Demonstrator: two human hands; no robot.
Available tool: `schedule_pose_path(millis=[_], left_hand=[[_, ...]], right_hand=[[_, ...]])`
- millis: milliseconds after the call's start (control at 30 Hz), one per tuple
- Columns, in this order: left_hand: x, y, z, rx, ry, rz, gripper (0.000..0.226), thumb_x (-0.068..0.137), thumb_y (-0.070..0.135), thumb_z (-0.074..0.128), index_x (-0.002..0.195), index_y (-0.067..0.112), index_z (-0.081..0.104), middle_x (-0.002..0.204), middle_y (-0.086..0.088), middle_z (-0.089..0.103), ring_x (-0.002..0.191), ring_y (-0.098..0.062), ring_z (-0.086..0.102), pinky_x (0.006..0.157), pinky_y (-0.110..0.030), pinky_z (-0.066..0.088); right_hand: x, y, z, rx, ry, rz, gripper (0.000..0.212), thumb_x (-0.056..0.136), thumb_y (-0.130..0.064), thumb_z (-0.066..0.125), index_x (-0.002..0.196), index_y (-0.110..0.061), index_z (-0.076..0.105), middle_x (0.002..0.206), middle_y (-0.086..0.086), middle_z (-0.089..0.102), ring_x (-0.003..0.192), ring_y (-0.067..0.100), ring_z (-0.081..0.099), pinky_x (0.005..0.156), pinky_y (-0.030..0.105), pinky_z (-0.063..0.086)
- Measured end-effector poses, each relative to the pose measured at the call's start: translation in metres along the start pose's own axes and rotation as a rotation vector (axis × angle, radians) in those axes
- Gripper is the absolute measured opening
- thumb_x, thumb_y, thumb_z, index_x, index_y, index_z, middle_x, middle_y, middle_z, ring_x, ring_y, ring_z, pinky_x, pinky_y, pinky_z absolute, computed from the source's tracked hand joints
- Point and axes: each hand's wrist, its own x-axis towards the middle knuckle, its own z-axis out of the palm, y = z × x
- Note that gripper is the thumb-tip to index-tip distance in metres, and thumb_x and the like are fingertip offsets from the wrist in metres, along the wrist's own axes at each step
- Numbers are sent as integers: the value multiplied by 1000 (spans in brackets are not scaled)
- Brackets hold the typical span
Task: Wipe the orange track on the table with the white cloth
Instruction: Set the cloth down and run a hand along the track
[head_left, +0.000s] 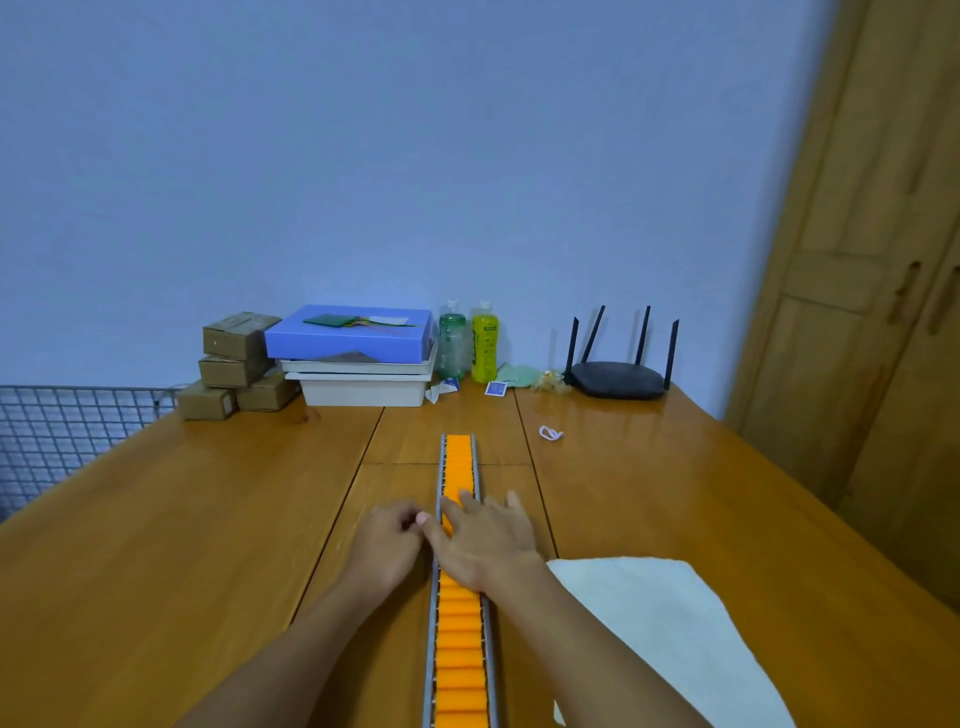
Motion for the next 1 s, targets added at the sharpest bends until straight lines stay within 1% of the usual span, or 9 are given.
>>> schedule_pose_path(millis=[100, 233, 300, 400, 433, 533, 633, 733, 1000], left_hand=[[-14, 3, -3, 13, -11, 10, 25, 98, 8, 55, 87, 18, 74, 78, 0, 71, 76, -20, 66, 69, -42, 55], [-28, 6, -7, 34, -10, 7, 25, 99, 8, 54, 90, 18, 75, 81, 1, 72, 79, -17, 66, 70, -41, 55], [-35, 8, -10, 45, -12, 7, 24, 99, 8, 53, 93, 16, 75, 85, 1, 72, 81, -15, 65, 70, -36, 53], [-47, 13, -13, 58, -17, 4, 25, 100, 8, 52, 95, 16, 75, 86, 3, 71, 82, -13, 64, 64, -25, 48], [-50, 13, -13, 56, -21, 3, 24, 100, 8, 52, 94, 15, 75, 86, 2, 71, 82, -13, 64, 65, -25, 48], [-58, 13, -16, 49, -32, -5, 24, 99, 7, 53, 92, 15, 74, 84, 0, 71, 82, -16, 65, 69, -31, 51], [-65, 12, -16, 53, -46, -12, 24, 98, 7, 53, 88, 16, 74, 82, -1, 71, 80, -20, 66, 68, -36, 52], [-75, 12, -16, 57, -52, -15, 24, 98, 7, 54, 87, 16, 74, 81, -1, 71, 79, -20, 66, 68, -37, 53], [-99, 20, -23, 108, -55, 19, 23, 93, 7, 57, 87, 18, 76, 80, 4, 71, 78, -13, 65, 69, -37, 54]], right_hand=[[-14, -4, -1, -16, -6, 1, 80, 96, -73, -2, 160, -32, 23, 167, 5, 23, 151, 29, 23, 121, 53, 0], [-30, -11, -3, -34, -9, 9, 82, 94, -75, -4, 161, -33, 21, 167, 6, 22, 152, 31, 21, 121, 53, -1], [-36, -14, -3, -37, -8, 14, 84, 93, -76, -5, 161, -33, 20, 167, 7, 23, 152, 31, 20, 121, 52, -1], [-46, -18, -2, -40, -5, 17, 85, 92, -77, -5, 161, -33, 19, 167, 7, 24, 153, 31, 19, 121, 52, -2], [-49, -19, -2, -41, -3, 17, 86, 92, -77, -5, 161, -33, 19, 167, 7, 24, 153, 31, 19, 121, 52, -2], [-58, -22, -2, -61, 8, 17, 85, 93, -77, -5, 161, -32, 21, 166, 8, 27, 151, 32, 23, 121, 53, 1], [-68, -23, 0, -64, 15, 21, 86, 92, -77, -5, 161, -32, 22, 166, 7, 25, 151, 32, 25, 120, 53, 1], [-78, -26, 1, -63, 12, 23, 86, 92, -77, -5, 161, -32, 20, 167, 6, 24, 151, 32, 24, 120, 53, 1], [-104, -31, 1, -97, 40, 22, 83, 94, -75, -3, 161, -32, 22, 164, 6, 30, 148, 33, 30, 117, 52, 9]])
